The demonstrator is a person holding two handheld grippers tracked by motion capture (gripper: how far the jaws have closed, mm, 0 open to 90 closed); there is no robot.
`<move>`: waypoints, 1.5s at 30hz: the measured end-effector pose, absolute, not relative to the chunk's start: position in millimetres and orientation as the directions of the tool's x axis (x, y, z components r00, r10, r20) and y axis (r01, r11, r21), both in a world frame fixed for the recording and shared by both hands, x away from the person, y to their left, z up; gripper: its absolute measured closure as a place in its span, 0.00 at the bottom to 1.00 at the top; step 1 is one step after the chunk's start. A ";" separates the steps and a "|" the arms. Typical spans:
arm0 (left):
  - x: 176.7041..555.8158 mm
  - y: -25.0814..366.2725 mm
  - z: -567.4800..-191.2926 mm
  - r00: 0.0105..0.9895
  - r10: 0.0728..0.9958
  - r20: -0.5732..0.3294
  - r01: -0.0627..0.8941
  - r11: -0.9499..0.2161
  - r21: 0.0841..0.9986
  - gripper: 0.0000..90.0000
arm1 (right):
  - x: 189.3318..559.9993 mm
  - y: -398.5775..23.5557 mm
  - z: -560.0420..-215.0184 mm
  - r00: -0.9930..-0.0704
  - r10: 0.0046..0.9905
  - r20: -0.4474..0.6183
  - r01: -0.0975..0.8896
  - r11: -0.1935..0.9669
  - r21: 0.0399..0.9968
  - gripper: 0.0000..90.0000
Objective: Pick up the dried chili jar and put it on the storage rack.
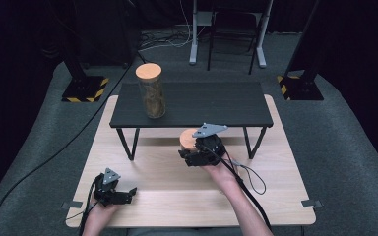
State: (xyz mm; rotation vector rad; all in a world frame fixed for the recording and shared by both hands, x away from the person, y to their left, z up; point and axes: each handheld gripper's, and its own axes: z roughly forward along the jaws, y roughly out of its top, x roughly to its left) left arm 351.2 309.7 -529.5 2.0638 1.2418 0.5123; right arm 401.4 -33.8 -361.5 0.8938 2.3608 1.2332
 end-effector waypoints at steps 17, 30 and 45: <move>351.2 309.7 -529.5 0.471 0.882 -0.007 0.621 -0.326 0.713 0.02 | 409.9 -34.1 -333.3 -0.753 0.658 -0.017 0.361 0.434 0.825 0.27; 351.2 309.7 -529.5 0.471 0.882 -0.007 0.621 -0.326 0.713 0.02 | 420.4 -36.2 -317.6 -0.747 0.665 -0.027 0.357 0.434 0.827 0.28; 351.2 309.7 -529.5 0.471 0.882 -0.007 0.621 -0.326 0.713 0.02 | 432.2 -37.2 -294.9 -0.739 0.673 -0.031 0.352 0.425 0.834 0.28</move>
